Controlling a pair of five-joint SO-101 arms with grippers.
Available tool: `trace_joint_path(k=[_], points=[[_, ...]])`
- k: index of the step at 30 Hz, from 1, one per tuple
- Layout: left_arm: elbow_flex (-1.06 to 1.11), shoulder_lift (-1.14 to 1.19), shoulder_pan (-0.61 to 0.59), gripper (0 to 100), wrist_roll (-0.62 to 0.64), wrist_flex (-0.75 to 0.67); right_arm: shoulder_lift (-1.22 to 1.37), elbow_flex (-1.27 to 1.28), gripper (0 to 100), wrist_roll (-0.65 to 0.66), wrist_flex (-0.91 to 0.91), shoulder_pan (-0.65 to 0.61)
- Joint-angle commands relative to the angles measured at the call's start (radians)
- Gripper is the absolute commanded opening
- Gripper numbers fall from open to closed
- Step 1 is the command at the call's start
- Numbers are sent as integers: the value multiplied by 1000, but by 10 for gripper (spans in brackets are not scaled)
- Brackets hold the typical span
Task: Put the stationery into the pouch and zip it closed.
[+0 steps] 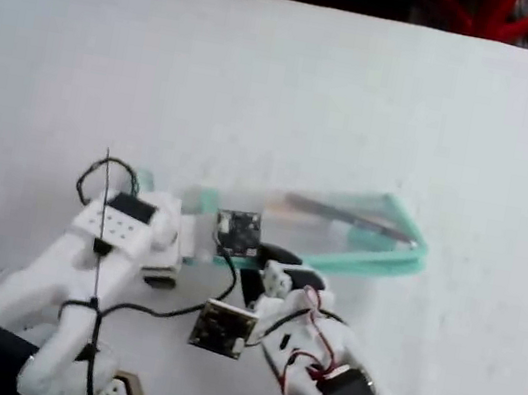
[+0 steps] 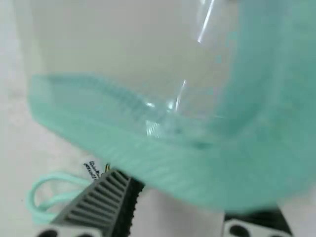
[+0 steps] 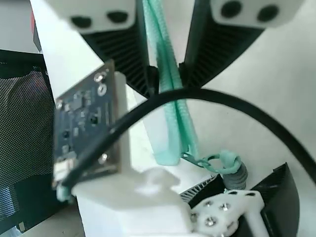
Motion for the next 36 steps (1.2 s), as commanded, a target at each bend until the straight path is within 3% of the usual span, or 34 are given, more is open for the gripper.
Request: trace_joint_path(k=[1, 4, 8, 12, 16, 22, 31, 36], points=[[-32, 8, 81, 260, 15, -14, -5, 6, 19, -15, 1, 16], [-29, 12, 120, 194, 52, -69, -5, 3, 19, -37, -1, 16], [-34, 10, 102, 24, 184, -166, -5, 0, 19, -46, -1, 27], [-84, 2, 36, 23, 273, -172, -5, 0, 19, -48, -1, 27], [-267, 2, -47, 22, 275, 38, -5, -23, 19, -57, 2, 51], [-628, 1, -54, 22, 279, 397, -5, -144, 19, -282, 5, 154], [-1186, 1, 114, 22, 531, 689, 1, -315, 19, -532, 99, 124], [-1421, 2, 220, 22, 667, 760, -5, -336, 19, -669, 96, 117]])
